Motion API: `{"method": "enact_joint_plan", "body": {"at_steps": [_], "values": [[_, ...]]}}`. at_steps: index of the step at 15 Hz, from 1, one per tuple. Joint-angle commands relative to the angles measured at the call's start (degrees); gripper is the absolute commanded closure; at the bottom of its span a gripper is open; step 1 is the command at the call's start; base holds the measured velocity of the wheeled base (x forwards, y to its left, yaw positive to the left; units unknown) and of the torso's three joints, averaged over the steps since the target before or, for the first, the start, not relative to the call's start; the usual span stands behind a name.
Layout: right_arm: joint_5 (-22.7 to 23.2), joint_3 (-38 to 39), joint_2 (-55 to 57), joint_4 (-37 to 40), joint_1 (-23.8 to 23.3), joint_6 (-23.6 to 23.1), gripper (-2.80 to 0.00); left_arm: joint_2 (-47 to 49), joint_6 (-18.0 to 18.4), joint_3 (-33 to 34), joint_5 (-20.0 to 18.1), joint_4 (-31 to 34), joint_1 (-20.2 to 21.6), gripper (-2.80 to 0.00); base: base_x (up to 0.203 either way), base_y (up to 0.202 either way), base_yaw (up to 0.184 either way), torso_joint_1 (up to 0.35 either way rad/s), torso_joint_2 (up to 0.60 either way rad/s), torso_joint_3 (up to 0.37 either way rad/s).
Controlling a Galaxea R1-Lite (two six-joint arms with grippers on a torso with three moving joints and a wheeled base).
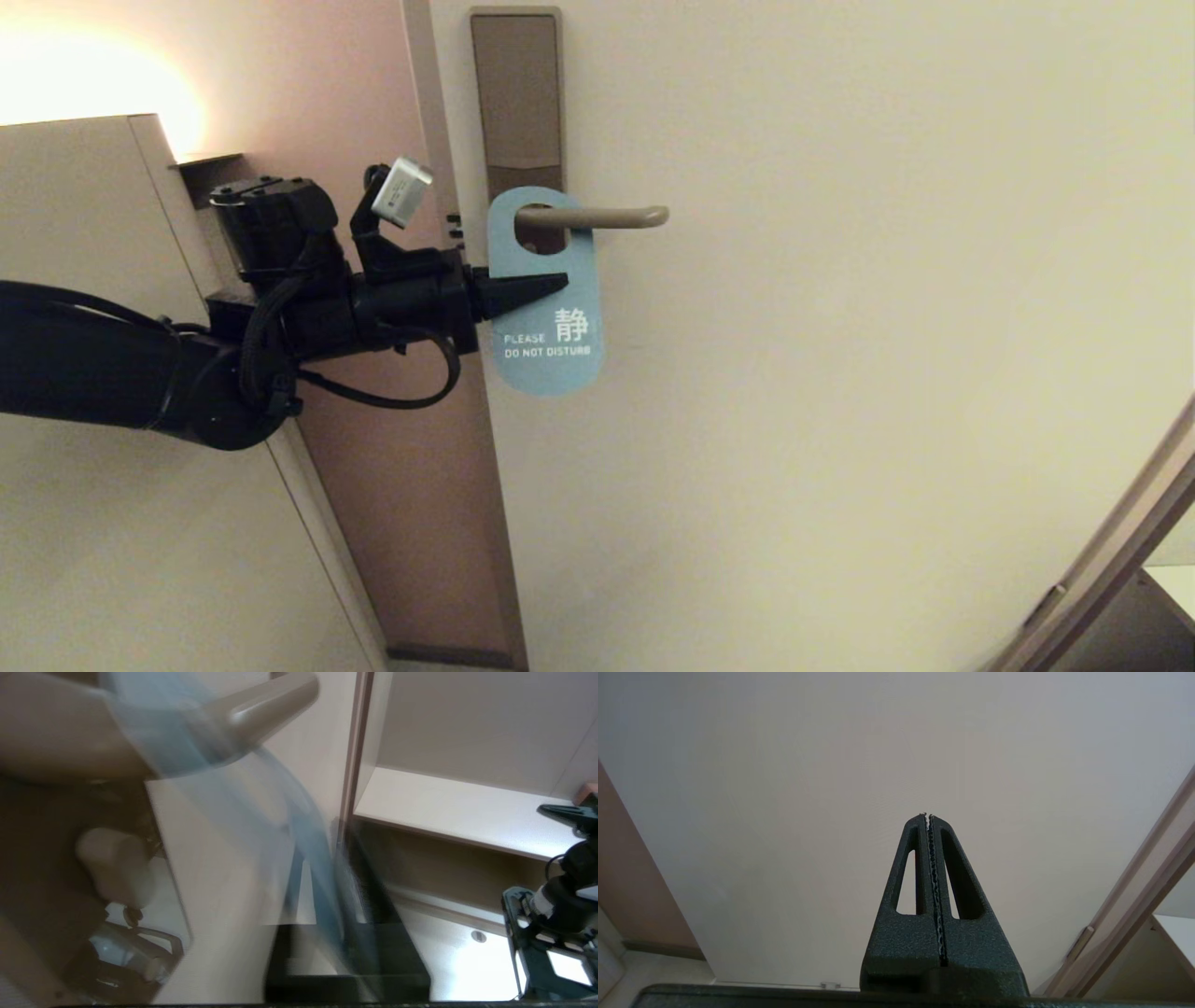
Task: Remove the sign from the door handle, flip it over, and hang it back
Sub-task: Take down the sign
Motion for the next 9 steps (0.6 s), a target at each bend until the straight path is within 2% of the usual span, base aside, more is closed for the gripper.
{"method": "enact_joint_plan", "body": {"at_steps": [1,6,9], "values": [[0.04,0.0,0.05,-0.03,0.01,-0.03,0.0,-1.82,-0.24,1.57,-0.31,-0.04,0.25,0.0,0.0,0.0,0.0,0.0,0.0,0.0],[0.04,0.0,0.05,-0.03,0.01,-0.05,0.0,-4.39,0.27,4.94,0.86,-0.13,0.46,0.0,0.0,0.0,0.0,0.0,0.0,0.0],[0.04,0.0,0.05,-0.03,0.02,-0.05,0.0,-6.02,0.45,6.99,3.95,-0.04,0.45,0.0,0.0,0.0,0.0,0.0,0.0,0.0]]}}
